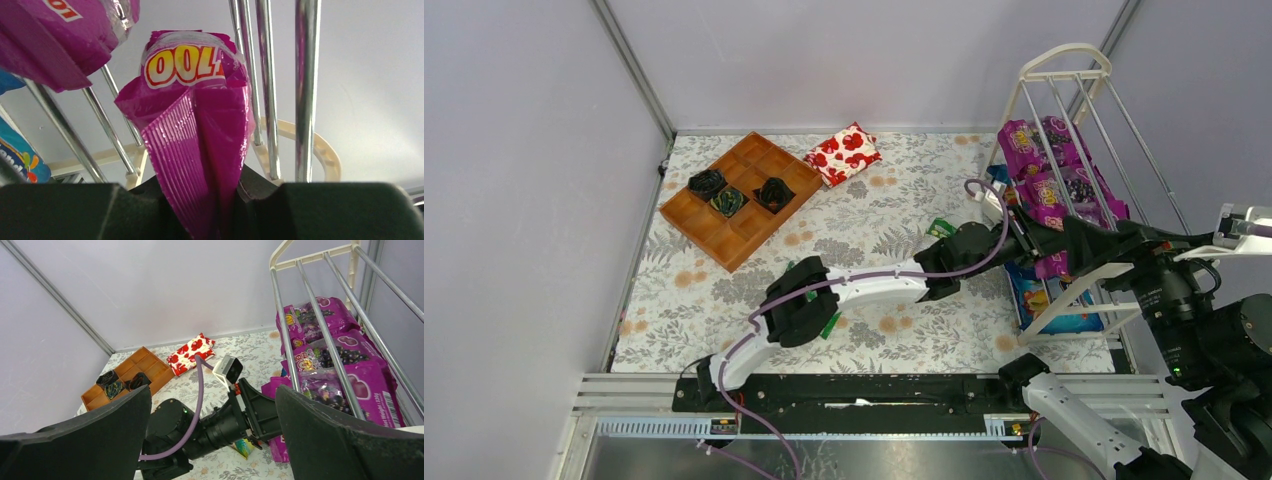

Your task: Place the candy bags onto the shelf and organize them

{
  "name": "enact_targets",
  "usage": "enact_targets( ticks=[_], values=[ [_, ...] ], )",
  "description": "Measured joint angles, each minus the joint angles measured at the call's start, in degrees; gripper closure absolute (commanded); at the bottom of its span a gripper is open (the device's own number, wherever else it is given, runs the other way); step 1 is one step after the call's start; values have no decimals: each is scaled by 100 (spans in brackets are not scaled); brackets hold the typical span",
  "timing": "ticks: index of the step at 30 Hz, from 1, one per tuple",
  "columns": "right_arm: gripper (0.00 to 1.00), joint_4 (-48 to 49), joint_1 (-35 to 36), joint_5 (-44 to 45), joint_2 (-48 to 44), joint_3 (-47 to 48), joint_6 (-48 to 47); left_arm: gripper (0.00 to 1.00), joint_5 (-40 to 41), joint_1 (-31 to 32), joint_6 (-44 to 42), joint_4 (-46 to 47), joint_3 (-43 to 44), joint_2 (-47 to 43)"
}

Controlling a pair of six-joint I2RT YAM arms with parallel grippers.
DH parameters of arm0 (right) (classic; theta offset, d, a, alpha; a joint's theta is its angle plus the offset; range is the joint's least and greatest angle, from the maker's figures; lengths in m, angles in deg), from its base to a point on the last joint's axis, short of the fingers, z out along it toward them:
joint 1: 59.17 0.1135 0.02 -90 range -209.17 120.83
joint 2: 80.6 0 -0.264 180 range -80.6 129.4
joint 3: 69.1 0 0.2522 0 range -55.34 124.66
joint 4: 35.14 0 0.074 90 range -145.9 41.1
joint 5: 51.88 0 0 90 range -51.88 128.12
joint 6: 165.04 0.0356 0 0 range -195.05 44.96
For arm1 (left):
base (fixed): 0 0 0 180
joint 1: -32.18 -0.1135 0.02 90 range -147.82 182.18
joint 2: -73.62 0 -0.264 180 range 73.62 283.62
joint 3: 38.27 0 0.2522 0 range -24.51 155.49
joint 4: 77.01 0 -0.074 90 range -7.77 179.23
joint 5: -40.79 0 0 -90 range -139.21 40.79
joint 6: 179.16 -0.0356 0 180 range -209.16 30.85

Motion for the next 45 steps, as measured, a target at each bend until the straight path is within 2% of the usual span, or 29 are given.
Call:
enact_targets(
  ticks=[17, 29, 33, 38, 45],
  values=[
    [0, -181, 0, 142, -107, 4, 7, 67, 177, 275, -48, 52, 1552, 1097],
    [0, -315, 0, 297, -208, 13, -7, 67, 422, 365, 278, 105, 1322, 1272],
    [0, -328, 0, 302, -223, 13, -20, 60, 590, 420, 461, 236, 975, 1270],
    [0, -337, 0, 302, -297, 11, -17, 41, 669, 457, 431, 398, 675, 1040],
    [0, -337, 0, 299, -326, 7, -17, 31, 632, 476, 293, 385, 302, 645]
  ],
)
